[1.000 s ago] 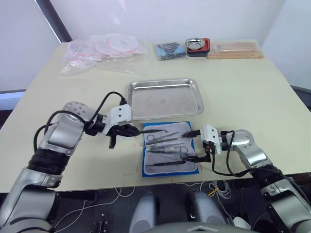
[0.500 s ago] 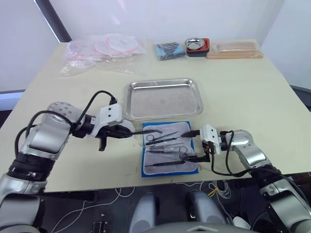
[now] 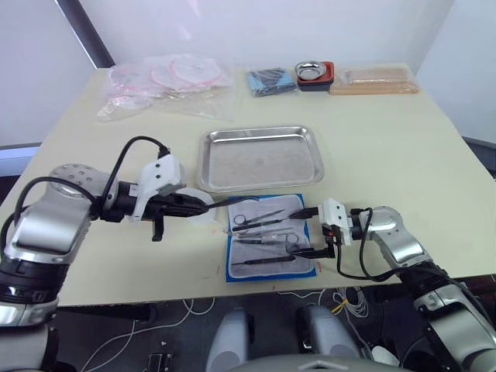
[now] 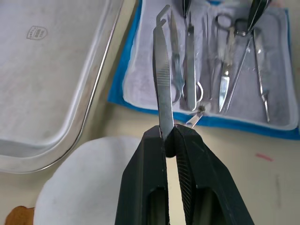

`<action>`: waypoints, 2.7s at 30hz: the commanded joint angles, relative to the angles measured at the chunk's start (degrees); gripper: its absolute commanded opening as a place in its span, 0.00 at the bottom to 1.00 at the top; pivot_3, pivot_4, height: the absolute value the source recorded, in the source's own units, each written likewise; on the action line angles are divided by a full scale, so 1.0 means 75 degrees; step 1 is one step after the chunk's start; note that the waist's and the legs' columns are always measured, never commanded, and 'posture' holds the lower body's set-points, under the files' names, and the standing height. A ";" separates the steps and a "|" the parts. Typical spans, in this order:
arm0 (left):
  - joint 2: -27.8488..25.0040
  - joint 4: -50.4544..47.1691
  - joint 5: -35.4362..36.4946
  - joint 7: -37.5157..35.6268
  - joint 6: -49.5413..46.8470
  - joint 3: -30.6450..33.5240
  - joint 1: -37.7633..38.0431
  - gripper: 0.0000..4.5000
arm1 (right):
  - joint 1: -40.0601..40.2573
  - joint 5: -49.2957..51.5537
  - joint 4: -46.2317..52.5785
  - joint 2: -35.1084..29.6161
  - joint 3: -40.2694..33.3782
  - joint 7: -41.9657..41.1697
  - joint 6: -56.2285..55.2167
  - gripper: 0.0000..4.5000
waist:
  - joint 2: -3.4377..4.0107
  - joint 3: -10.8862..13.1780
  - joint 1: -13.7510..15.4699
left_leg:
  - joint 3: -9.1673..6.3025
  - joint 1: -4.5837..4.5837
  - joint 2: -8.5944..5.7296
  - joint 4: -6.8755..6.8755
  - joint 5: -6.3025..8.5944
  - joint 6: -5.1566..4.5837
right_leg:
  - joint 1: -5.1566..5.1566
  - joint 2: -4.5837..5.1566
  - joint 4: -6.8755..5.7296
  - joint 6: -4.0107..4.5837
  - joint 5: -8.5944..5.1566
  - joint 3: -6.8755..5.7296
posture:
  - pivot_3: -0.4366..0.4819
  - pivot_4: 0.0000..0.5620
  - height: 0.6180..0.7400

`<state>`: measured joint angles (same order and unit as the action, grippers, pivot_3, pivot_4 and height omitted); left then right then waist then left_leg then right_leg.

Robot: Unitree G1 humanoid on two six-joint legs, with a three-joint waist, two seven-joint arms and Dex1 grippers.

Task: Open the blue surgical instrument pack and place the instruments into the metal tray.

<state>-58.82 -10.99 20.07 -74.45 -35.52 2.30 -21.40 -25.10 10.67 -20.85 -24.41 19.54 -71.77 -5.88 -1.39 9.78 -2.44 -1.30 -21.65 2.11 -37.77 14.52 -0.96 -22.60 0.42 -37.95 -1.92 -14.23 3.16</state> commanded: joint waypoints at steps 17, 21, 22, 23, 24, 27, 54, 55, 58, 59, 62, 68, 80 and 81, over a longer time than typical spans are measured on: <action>0.3534 -0.1407 -0.0205 0.6602 -0.2899 0.0570 -0.0542 0.02 | 0.0215 -0.0858 -0.1001 -0.0073 0.0521 0.0066 0.0120 1.00 | -0.0032 -0.0020 0.0011 | -0.0011 0.0002 -0.0001 -0.0002 -0.0001 0.0002 | 0.0006 -0.0022 0.0000 -0.0018 0.0027 0.0004 | 0.48 0.27 1.00; 0.4269 -0.1194 -0.0591 0.7610 -0.3103 0.0464 -0.0777 0.02 | 0.0191 -0.0860 -0.1059 -0.0052 0.0530 0.0051 0.0081 1.00 | -0.0037 -0.0025 0.0007 | -0.0018 0.0003 -0.0002 -0.0003 -0.0002 0.0004 | 0.0008 -0.0033 0.0000 -0.0006 0.0037 0.0001 | 0.48 0.27 1.00; 0.4638 -0.1004 -0.0653 0.7980 -0.3144 0.0569 -0.0916 0.02 | 0.0191 -0.0859 -0.1075 -0.0054 0.0529 0.0039 0.0066 1.00 | -0.0035 -0.0026 0.0015 | -0.0018 0.0004 -0.0004 -0.0003 -0.0003 0.0006 | 0.0008 -0.0038 0.0000 -0.0002 0.0039 0.0002 | 0.48 0.27 1.00; 0.4936 -0.0803 -0.0756 0.8321 -0.3122 0.0616 -0.1042 0.02 | 0.0182 -0.0862 -0.1095 -0.0050 0.0532 0.0033 0.0060 1.00 | -0.0037 -0.0027 0.0017 | -0.0021 0.0006 -0.0003 -0.0003 -0.0004 0.0008 | 0.0008 -0.0040 0.0000 -0.0002 0.0040 -0.0001 | 0.48 0.27 1.00; 0.5171 -0.0653 -0.0833 0.8587 -0.3152 0.0652 -0.1145 0.02 | 0.0176 -0.0862 -0.1109 -0.0046 0.0532 0.0029 0.0058 1.00 | -0.0037 -0.0029 0.0024 | -0.0023 0.0006 -0.0004 -0.0003 -0.0004 0.0009 | 0.0009 -0.0040 -0.0001 -0.0001 0.0040 -0.0004 | 0.48 0.27 1.00; 0.5908 -0.0340 -0.0870 0.9325 -0.3505 0.1111 -0.1442 0.02 | 0.0141 -0.0856 -0.1144 -0.0021 0.0535 0.0019 0.0061 1.00 | -0.0040 -0.0031 0.0008 | -0.0027 0.0004 -0.0003 -0.0003 -0.0016 0.0028 | 0.0011 -0.0046 0.0002 0.0006 0.0046 -0.0012 | 0.48 0.27 1.00; 0.6936 0.1852 -0.1866 1.0730 -0.2413 0.0946 -0.1968 0.02 | 0.0156 -0.0811 -0.1138 0.0010 0.0436 0.0103 -0.0063 1.00 | -0.0039 -0.0036 -0.0006 | -0.0019 -0.0001 -0.0004 0.0006 -0.0038 0.0070 | 0.0011 -0.0053 0.0000 0.0010 0.0051 -0.0032 | 0.48 0.27 1.00; 0.6951 0.1872 -0.1888 1.0788 -0.2388 0.0970 -0.1975 0.02 | 0.0169 -0.0806 -0.1124 0.0001 0.0428 0.0108 -0.0062 1.00 | -0.0039 -0.0036 -0.0003 | -0.0020 -0.0001 -0.0004 0.0006 -0.0038 0.0070 | 0.0011 -0.0053 0.0000 0.0010 0.0051 -0.0032 | 0.48 0.27 1.00; 0.6944 0.1888 -0.1926 1.0824 -0.2329 0.0976 -0.1983 0.02 | 0.0184 -0.0807 -0.1113 -0.0009 0.0416 0.0117 -0.0058 1.00 | -0.0039 -0.0036 -0.0002 | -0.0020 -0.0001 -0.0004 0.0006 -0.0040 0.0073 | 0.0012 -0.0052 0.0000 0.0010 0.0051 -0.0034 | 0.48 0.27 1.00; 0.6923 0.1875 -0.1969 1.0836 -0.2327 0.0930 -0.1971 0.02 | 0.0178 -0.0808 -0.1119 -0.0005 0.0412 0.0123 -0.0053 1.00 | -0.0039 -0.0036 -0.0002 | -0.0020 -0.0001 -0.0004 0.0006 -0.0040 0.0073 | 0.0012 -0.0052 0.0000 0.0010 0.0051 -0.0034 | 0.48 0.27 1.00; 0.6936 0.1840 -0.2018 1.0830 -0.2366 0.0869 -0.1937 0.02 | 0.0168 -0.0808 -0.1133 0.0003 0.0406 0.0133 -0.0043 1.00 | -0.0039 -0.0036 -0.0002 | -0.0020 -0.0001 -0.0004 0.0006 -0.0041 0.0074 | 0.0011 -0.0052 0.0000 0.0010 0.0051 -0.0034 | 0.48 0.27 1.00; 0.7020 0.1733 -0.1892 1.0835 -0.2356 0.1043 -0.1896 0.02 | 0.0186 -0.0803 -0.1115 -0.0006 0.0398 0.0140 -0.0035 1.00 | -0.0039 -0.0036 -0.0002 | -0.0021 -0.0002 -0.0005 0.0006 -0.0041 0.0075 | 0.0011 -0.0052 0.0000 0.0010 0.0051 -0.0036 | 0.48 0.27 1.00; 0.6978 0.1729 -0.2021 1.0929 -0.2177 0.1044 -0.1806 0.43 | 0.0105 -0.0806 -0.1234 0.0017 0.0392 0.0126 -0.0067 1.00 | -0.0039 -0.0035 -0.0007 | -0.0020 -0.0001 -0.0005 0.0008 -0.0041 0.0077 | 0.0010 -0.0052 0.0002 0.0009 0.0051 -0.0034 | 0.48 0.27 1.00; 0.6976 0.1665 -0.2024 1.0923 -0.2133 0.1031 -0.1788 0.43 | 0.0112 -0.0804 -0.1226 0.0018 0.0394 0.0123 -0.0071 1.00 | -0.0039 -0.0035 -0.0008 | -0.0019 -0.0001 -0.0005 0.0008 -0.0041 0.0076 | 0.0010 -0.0052 0.0002 0.0010 0.0051 -0.0034 | 0.48 0.27 1.00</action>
<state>-6.11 3.66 5.67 7.39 -52.84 10.41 -35.11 -26.68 10.62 -24.31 -23.12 19.75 -72.34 -7.81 -1.68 9.51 -2.50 -1.44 -21.66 2.07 -37.71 14.21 -0.39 -22.52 0.03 -37.93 -1.85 -13.85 2.91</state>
